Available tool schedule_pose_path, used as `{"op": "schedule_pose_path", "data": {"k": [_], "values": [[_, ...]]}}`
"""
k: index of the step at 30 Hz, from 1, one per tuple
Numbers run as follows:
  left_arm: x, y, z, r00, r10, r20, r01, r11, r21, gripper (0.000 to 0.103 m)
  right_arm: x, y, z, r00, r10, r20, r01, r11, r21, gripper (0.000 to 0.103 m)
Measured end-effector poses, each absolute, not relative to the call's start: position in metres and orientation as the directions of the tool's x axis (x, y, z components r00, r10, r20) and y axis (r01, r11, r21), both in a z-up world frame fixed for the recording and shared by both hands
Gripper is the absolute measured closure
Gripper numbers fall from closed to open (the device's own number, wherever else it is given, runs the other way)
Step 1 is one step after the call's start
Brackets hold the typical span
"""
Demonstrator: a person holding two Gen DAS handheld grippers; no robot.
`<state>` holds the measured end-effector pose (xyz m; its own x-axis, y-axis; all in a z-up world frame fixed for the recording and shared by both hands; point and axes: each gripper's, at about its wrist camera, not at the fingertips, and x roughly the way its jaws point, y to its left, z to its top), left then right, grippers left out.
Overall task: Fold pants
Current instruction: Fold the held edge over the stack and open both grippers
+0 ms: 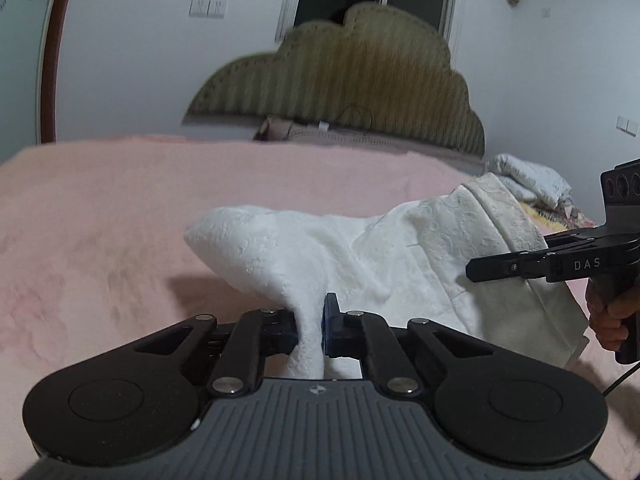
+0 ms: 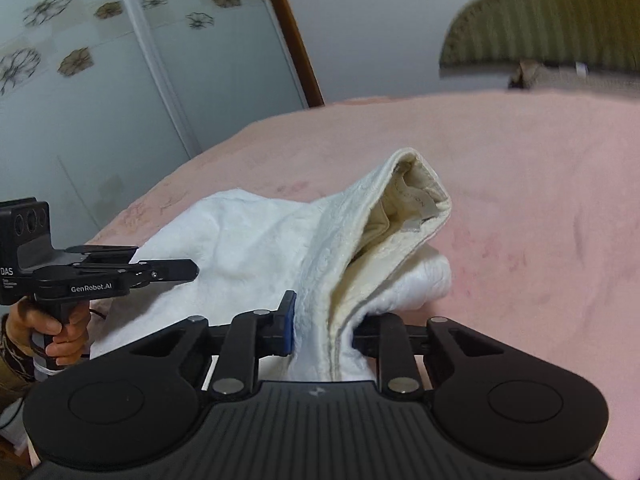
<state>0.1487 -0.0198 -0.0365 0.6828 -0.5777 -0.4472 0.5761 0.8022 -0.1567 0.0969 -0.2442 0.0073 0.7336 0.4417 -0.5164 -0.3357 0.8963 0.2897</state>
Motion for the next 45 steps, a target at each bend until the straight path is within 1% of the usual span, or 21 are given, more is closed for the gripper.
{"op": "schedule_pose_path", "data": {"k": [5,8,15,20,22,24,25,26,27,28,29,30,32,33,34,36,37,38,40,42,45], "values": [[0.159,-0.014,-0.004,0.756,-0.529,-0.386,0.554,0.831,-0.051,0.092,0.115,-0.233,0.036,0.758,0.464,-0.459,-0.391,0.886,0.251,0.082],[0.183,-0.010,0.010,0.791,-0.478,-0.381,0.511,0.860,-0.017,0.092,0.148,-0.222,0.046,0.766,0.479,-0.428,-0.410,0.878,0.248,0.082],[0.253,-0.001,0.006,0.852,-0.332,-0.405,0.396,0.915,0.082,0.089,0.239,-0.185,0.036,0.761,0.478,-0.439,-0.417,0.878,0.234,0.082],[0.295,0.005,-0.022,0.830,-0.266,-0.490,0.353,0.931,0.093,0.087,0.288,-0.171,0.008,0.750,0.442,-0.492,-0.372,0.897,0.240,0.082],[0.306,0.006,-0.032,0.818,-0.240,-0.523,0.336,0.937,0.096,0.083,0.300,-0.168,-0.006,0.740,0.419,-0.525,-0.345,0.908,0.238,0.081],[0.310,0.008,-0.036,0.819,-0.212,-0.533,0.311,0.945,0.101,0.067,0.306,-0.172,-0.020,0.729,0.391,-0.561,-0.301,0.920,0.250,0.073],[0.309,0.011,-0.035,0.822,-0.200,-0.533,0.297,0.949,0.102,0.063,0.308,-0.176,-0.026,0.721,0.385,-0.575,-0.279,0.922,0.268,0.067],[0.307,0.014,-0.033,0.826,-0.188,-0.531,0.284,0.953,0.105,0.054,0.306,-0.182,-0.029,0.718,0.385,-0.579,-0.261,0.921,0.289,0.065],[0.304,0.017,-0.030,0.834,-0.168,-0.526,0.266,0.957,0.116,0.050,0.303,-0.187,-0.030,0.721,0.385,-0.577,-0.249,0.920,0.302,0.063],[0.298,0.021,-0.027,0.848,-0.139,-0.512,0.241,0.960,0.140,0.047,0.298,-0.192,-0.030,0.727,0.370,-0.578,-0.230,0.925,0.302,0.056],[0.290,0.025,-0.025,0.860,-0.109,-0.498,0.218,0.962,0.166,0.039,0.291,-0.196,-0.028,0.739,0.333,-0.586,-0.201,0.939,0.280,0.048],[0.283,0.028,-0.021,0.870,-0.078,-0.487,0.193,0.963,0.190,0.030,0.282,-0.199,-0.025,0.755,0.277,-0.594,-0.162,0.957,0.241,0.046],[0.262,0.032,-0.015,0.880,-0.026,-0.474,0.146,0.965,0.218,0.022,0.257,-0.200,-0.015,0.795,0.181,-0.578,-0.101,0.980,0.169,0.046],[0.252,0.035,-0.013,0.878,-0.023,-0.478,0.142,0.966,0.216,0.019,0.242,-0.200,-0.011,0.814,0.173,-0.555,-0.100,0.982,0.160,0.046],[0.240,0.039,-0.010,0.874,-0.024,-0.485,0.139,0.969,0.202,0.018,0.227,-0.198,-0.007,0.824,0.204,-0.528,-0.131,0.976,0.173,0.046],[0.218,0.045,-0.008,0.862,-0.032,-0.506,0.126,0.980,0.152,0.014,0.201,-0.190,-0.003,0.811,0.308,-0.497,-0.223,0.949,0.225,0.045],[0.206,0.048,-0.007,0.856,-0.047,-0.515,0.125,0.985,0.117,0.013,0.192,-0.184,-0.005,0.792,0.352,-0.498,-0.264,0.934,0.241,0.040],[0.198,0.049,-0.008,0.849,-0.064,-0.525,0.130,0.987,0.091,0.011,0.186,-0.174,-0.009,0.771,0.373,-0.517,-0.287,0.927,0.240,0.031],[0.184,0.046,-0.010,0.832,-0.070,-0.550,0.132,0.988,0.074,0.010,0.180,-0.161,-0.021,0.749,0.336,-0.571,-0.284,0.942,0.180,0.025],[0.169,0.040,-0.013,0.822,-0.049,-0.568,0.121,0.989,0.089,0.009,0.177,-0.157,-0.028,0.747,0.241,-0.619,-0.209,0.970,0.125,0.024],[0.146,0.030,-0.019,0.823,-0.035,-0.567,0.125,0.985,0.120,0.006,0.165,-0.164,-0.025,0.745,0.200,-0.637,-0.110,0.978,0.179,0.024]]}}
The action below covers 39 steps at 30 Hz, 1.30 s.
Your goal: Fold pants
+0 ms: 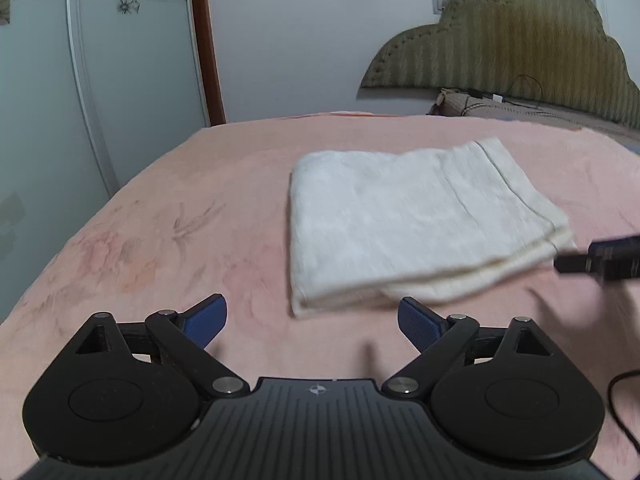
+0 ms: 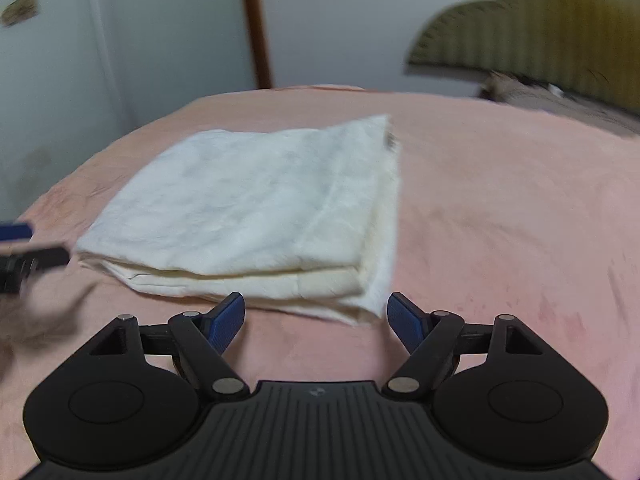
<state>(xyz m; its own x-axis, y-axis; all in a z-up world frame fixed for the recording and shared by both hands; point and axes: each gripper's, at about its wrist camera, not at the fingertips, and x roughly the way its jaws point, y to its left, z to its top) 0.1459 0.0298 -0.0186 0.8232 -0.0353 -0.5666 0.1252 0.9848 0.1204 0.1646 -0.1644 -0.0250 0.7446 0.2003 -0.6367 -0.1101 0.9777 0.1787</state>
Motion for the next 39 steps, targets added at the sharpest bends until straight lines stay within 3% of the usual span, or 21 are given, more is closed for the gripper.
{"op": "schedule_pose_path", "data": {"k": [5,14,18,21,23,26,28,39], "values": [[0.135,0.014,-0.038,0.796,-0.053,-0.604,0.151,0.982,0.113,0.004,0.115,-0.157,-0.004,0.782,0.255,-0.569,-0.135,0.960,0.246,0.010],[0.128,0.007,-0.050,0.793,-0.007,-0.610,0.089,0.991,0.103,0.005,0.058,-0.109,0.015,0.783,0.320,-0.534,-0.228,0.946,0.232,0.006],[0.126,0.011,-0.052,0.790,-0.010,-0.613,0.072,0.994,0.077,0.005,0.047,-0.111,0.022,0.735,0.448,-0.510,-0.208,0.864,0.458,0.006],[0.126,0.011,-0.052,0.789,-0.003,-0.614,0.069,0.994,0.084,0.005,0.048,-0.117,0.023,0.661,0.627,-0.412,-0.255,0.704,0.662,0.005],[0.126,0.012,-0.053,0.789,-0.002,-0.614,0.063,0.995,0.079,0.005,0.046,-0.110,0.025,0.702,0.554,-0.447,-0.242,0.777,0.581,0.002],[0.126,0.014,-0.054,0.787,0.000,-0.617,0.056,0.996,0.071,0.005,0.046,-0.092,0.019,0.798,0.248,-0.549,-0.110,0.956,0.271,0.002],[0.127,0.015,-0.054,0.786,0.001,-0.618,0.057,0.996,0.074,0.005,0.048,-0.085,0.009,0.814,0.140,-0.564,-0.066,0.987,0.149,0.002],[0.131,0.017,-0.053,0.785,0.006,-0.620,0.053,0.996,0.076,0.004,0.069,-0.086,-0.020,0.802,0.170,-0.573,-0.109,0.984,0.139,0.002]]}}
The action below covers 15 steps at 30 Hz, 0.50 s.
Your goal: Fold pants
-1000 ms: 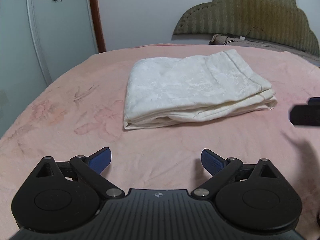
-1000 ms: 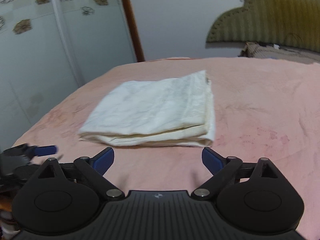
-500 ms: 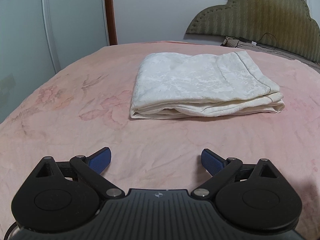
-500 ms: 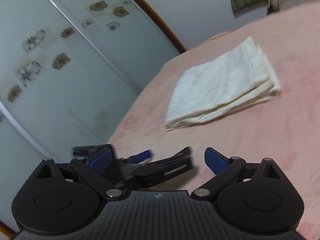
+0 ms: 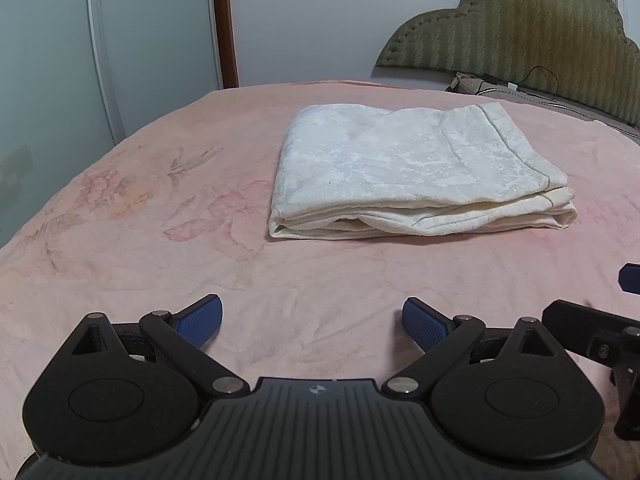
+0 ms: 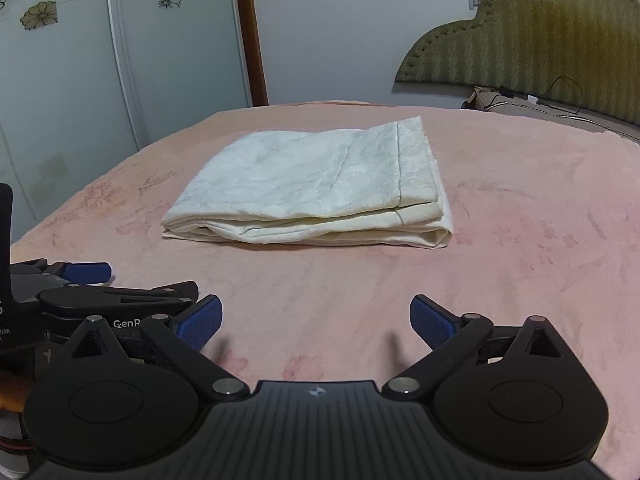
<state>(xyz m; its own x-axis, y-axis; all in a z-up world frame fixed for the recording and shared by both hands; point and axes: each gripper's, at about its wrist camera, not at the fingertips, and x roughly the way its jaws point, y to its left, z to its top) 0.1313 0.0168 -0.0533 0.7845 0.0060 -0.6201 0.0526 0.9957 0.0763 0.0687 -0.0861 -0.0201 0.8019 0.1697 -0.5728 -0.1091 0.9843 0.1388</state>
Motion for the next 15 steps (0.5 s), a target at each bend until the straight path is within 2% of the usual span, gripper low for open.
{"op": "schedule_pose_path", "data": {"k": [5,10,15], "values": [[0.136,0.014,-0.059,0.783,0.012,-0.623,0.059,0.994,0.094,0.000,0.076,-0.088,-0.029,0.793,0.168,-0.586,-0.105,0.985,0.140,0.002],[0.137,0.017,-0.064,0.779,0.005,-0.627,0.058,0.995,0.080,0.000,0.082,-0.094,-0.046,0.759,0.175,-0.628,-0.081,0.981,0.175,0.002],[0.137,0.020,-0.066,0.775,-0.010,-0.632,0.057,0.997,0.054,0.000,0.079,-0.090,-0.053,0.767,0.165,-0.620,-0.089,0.985,0.151,0.000]]}}
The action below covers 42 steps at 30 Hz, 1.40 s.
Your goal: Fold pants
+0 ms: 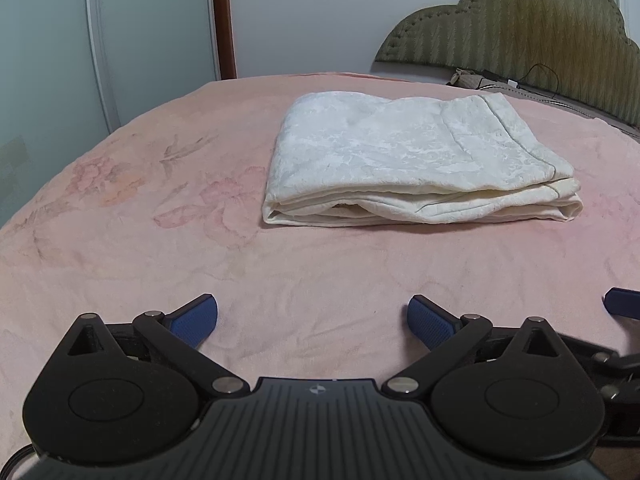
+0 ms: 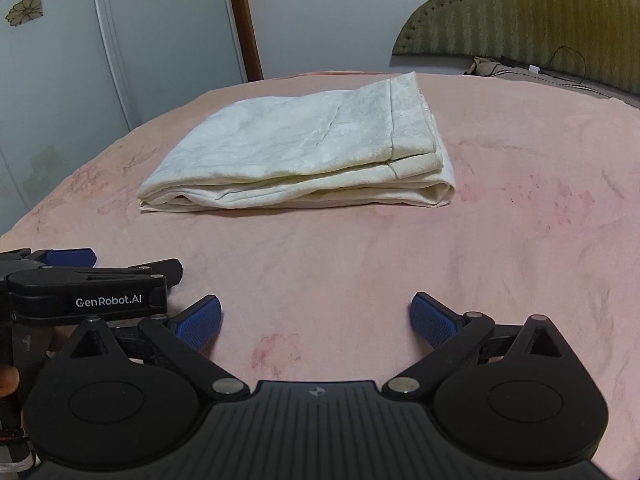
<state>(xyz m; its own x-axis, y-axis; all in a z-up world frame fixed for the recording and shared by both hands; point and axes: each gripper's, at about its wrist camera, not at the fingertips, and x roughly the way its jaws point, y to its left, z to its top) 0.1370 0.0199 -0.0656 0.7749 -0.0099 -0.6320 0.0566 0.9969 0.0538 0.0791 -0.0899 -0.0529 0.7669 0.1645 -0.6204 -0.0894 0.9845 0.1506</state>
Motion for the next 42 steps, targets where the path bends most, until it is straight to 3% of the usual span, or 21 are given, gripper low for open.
{"op": "schedule_pose_path", "data": {"k": [21,28,42], "values": [[0.137,0.021,-0.066,0.771,-0.022,-0.636,0.053,0.998,0.030,0.000,0.078,-0.096,-0.054,0.774,0.185,-0.606,-0.089,0.979,0.184,0.000],[0.137,0.021,-0.066,0.771,-0.022,-0.636,0.053,0.998,0.030,0.000,0.089,-0.107,-0.041,0.720,0.193,-0.667,0.036,0.949,0.313,0.000],[0.137,0.020,-0.066,0.771,-0.022,-0.636,0.053,0.998,0.030,0.000,0.085,-0.089,-0.055,0.782,0.107,-0.614,-0.030,0.990,0.135,0.000]]}}
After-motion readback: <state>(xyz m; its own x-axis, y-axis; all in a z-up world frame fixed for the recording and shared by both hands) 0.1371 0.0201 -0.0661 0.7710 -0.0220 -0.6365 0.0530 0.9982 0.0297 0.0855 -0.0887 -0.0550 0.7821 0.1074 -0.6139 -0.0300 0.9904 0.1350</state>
